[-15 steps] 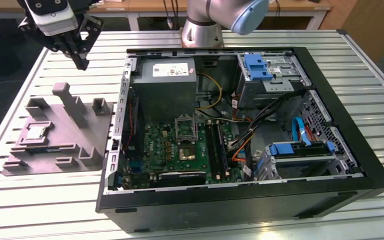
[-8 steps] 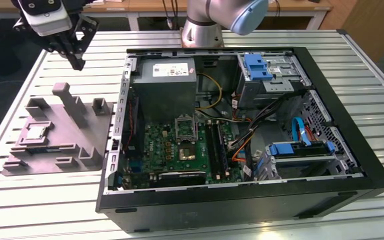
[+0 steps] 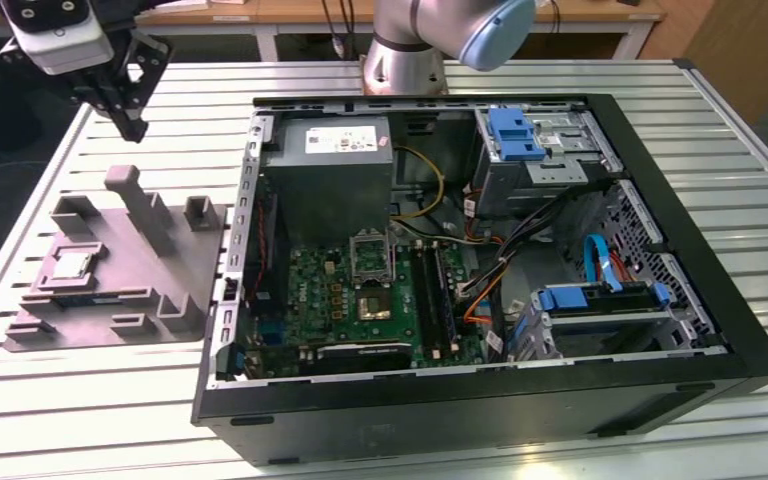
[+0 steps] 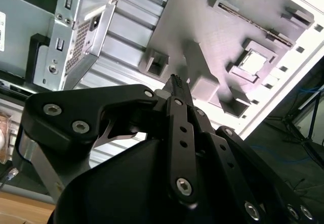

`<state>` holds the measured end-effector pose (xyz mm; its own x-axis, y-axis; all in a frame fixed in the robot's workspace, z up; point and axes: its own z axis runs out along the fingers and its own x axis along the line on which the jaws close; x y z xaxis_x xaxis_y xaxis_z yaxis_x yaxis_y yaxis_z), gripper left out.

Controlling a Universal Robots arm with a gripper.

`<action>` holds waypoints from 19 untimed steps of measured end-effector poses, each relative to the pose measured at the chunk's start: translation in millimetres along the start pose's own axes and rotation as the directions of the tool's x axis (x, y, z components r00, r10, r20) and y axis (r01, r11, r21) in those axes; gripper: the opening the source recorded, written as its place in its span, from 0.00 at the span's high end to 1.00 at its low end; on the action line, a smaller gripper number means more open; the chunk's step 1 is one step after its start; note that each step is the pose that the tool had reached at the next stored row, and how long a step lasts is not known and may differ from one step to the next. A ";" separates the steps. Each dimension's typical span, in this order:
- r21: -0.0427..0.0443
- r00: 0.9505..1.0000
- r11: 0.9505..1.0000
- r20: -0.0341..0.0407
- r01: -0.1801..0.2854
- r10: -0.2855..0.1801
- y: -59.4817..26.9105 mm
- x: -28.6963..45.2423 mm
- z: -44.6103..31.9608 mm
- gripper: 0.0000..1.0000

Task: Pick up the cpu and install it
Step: 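Reach for the cpu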

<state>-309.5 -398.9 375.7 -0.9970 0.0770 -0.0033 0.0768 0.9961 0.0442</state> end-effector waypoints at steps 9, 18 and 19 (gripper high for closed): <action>0.000 1.000 1.000 -0.006 0.000 0.000 -1.7 21.1 0.2 0.89; 0.000 1.000 1.000 -0.006 0.000 0.000 -3.9 50.1 0.3 0.89; 0.000 1.000 1.000 -0.006 0.000 0.000 -4.0 51.6 0.4 0.89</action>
<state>-361.3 -398.9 375.0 -0.9970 0.0771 0.0030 0.0771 0.9960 0.0445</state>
